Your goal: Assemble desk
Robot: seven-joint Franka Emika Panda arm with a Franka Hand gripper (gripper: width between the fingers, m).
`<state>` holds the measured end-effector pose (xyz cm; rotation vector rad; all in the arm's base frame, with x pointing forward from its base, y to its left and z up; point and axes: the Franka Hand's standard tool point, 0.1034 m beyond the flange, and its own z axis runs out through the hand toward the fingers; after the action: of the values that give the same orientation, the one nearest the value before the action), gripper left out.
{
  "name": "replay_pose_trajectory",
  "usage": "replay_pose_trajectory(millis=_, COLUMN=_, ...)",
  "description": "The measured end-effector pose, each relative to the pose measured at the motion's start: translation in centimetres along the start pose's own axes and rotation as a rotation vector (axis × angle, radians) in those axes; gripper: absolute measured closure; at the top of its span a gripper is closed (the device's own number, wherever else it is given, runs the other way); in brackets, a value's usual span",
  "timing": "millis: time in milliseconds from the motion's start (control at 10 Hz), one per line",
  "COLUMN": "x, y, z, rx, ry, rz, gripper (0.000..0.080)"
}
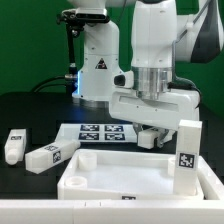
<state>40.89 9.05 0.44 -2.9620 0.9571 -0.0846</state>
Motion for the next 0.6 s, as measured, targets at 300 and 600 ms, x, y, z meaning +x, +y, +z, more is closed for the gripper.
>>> replay_pose_trajectory(millis=300, x=0.08, y=-0.54, z=-0.11, rx=-0.006, ry=0.057, rz=-0.305, gripper=0.0515)
replay_pose_trajectory(millis=600, x=0.00, y=-0.46, z=0.01, rx=-0.007, ry=0.020, rz=-0.273, gripper=0.0357)
